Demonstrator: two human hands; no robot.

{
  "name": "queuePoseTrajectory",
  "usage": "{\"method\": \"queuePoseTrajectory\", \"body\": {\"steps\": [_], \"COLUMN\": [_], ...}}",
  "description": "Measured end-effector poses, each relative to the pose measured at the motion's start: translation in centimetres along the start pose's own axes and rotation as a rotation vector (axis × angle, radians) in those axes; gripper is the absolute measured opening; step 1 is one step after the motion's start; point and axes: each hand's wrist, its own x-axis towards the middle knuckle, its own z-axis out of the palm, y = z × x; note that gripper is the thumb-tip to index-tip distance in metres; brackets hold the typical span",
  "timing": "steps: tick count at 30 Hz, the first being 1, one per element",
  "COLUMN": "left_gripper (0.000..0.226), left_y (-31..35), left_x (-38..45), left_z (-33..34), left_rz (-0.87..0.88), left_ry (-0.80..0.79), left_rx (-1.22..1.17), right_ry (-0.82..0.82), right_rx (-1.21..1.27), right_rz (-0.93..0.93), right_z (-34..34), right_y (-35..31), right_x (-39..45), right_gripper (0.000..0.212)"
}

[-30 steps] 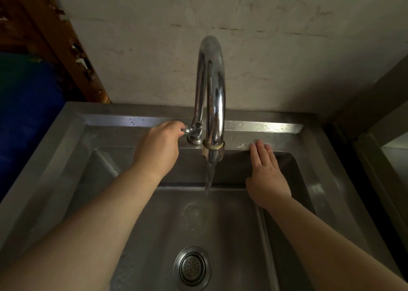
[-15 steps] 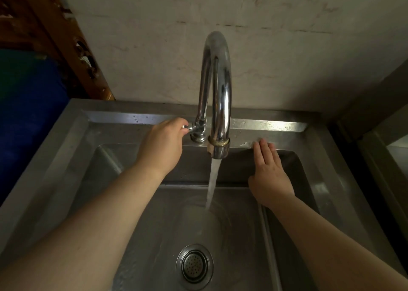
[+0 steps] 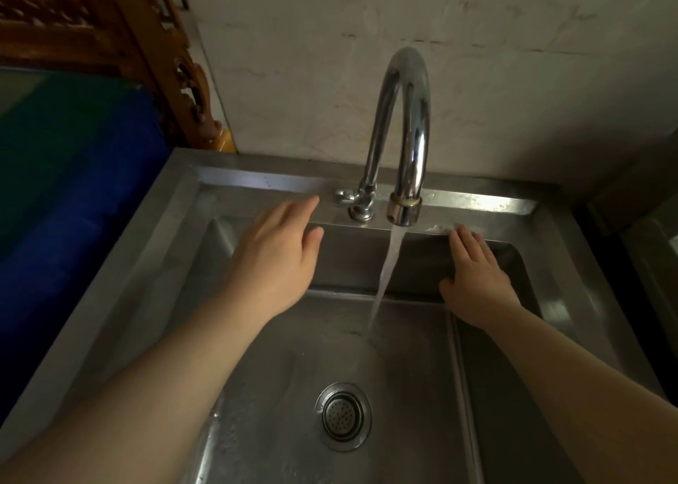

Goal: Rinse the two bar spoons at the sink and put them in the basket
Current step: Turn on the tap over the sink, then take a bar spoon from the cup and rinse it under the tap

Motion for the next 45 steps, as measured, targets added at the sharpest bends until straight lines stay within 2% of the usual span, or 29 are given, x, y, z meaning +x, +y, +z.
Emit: {"method": "queuePoseTrajectory", "body": {"steps": [3, 8, 11, 14, 18, 22, 26, 28, 31, 34, 37, 39, 41, 43, 45], "left_gripper": [0.045, 0.044, 0.041, 0.037, 0.036, 0.032, 0.036, 0.034, 0.035, 0.046, 0.06, 0.067, 0.071, 0.081, 0.075], "left_y": [-0.5, -1.4, -2.8, -4.1, -5.4, -6.5, -8.6, -10.3, -12.8, -15.5, -17.4, -18.2, -18.7, -18.9, -19.3], "left_x": [-2.2, -6.7, -10.1, -14.2, -21.3, -29.1, -36.0, -39.4, -43.9, -48.1, -51.0, -52.3, -52.8, -52.4, -51.7], "left_z": [-2.8, -9.0, -13.8, -19.0, -26.0, -31.6, -34.8, -35.1, -33.8, -30.9, -27.1, -24.8, -23.2, -22.5, -22.0], "left_rz": [-0.023, -0.092, -0.163, -0.237, -0.348, -0.503, -0.658, -0.746, -0.879, -1.014, -1.154, -1.227, -1.263, -1.227, -1.144], "left_ry": [0.024, 0.088, 0.192, 0.272, 0.379, 0.496, 0.549, 0.593, 0.639, 0.634, 0.606, 0.547, 0.491, 0.458, 0.453], "left_rx": [0.016, 0.044, 0.065, 0.079, 0.111, 0.125, 0.134, 0.123, 0.057, -0.004, -0.21, -0.361, -0.5, -0.674, -0.764], "right_ry": [0.062, 0.179, 0.229, 0.291, 0.201, 0.085, -0.146, -0.302, -0.499, -0.648, -0.806, -0.82, -0.752, -0.643, -0.602], "right_rx": [0.035, 0.22, 0.346, 0.436, 0.653, 0.759, 0.766, 0.758, 0.76, 0.704, 0.674, 0.658, 0.656, 0.734, 0.786], "right_rz": [0.044, 0.056, 0.057, -0.044, -0.305, -0.614, -0.791, -0.8, -0.722, -0.72, -0.659, -0.668, -0.736, -0.757, -0.726], "right_z": [0.2, -0.5, -2.6, -4.7, -6.7, -6.9, -6.1, -5.1, -3.5, -1.8, -0.5, 0.3, 0.7, 0.8, 1.0], "right_y": [-0.6, -3.4, -7.6, -13.8, -22.5, -30.0, -35.7, -38.0, -40.7, -43.2, -44.9, -45.6, -46.0, -46.1, -46.5], "right_x": [-3.3, -12.5, -17.8, -23.0, -28.7, -32.2, -36.0, -37.9, -39.8, -41.0, -42.1, -43.0, -43.8, -44.3, -44.2], "right_gripper": [0.08, 0.043, 0.031, 0.03, 0.032, 0.031, 0.033, 0.047, 0.046, 0.048, 0.053, 0.047, 0.036, 0.026, 0.021]}}
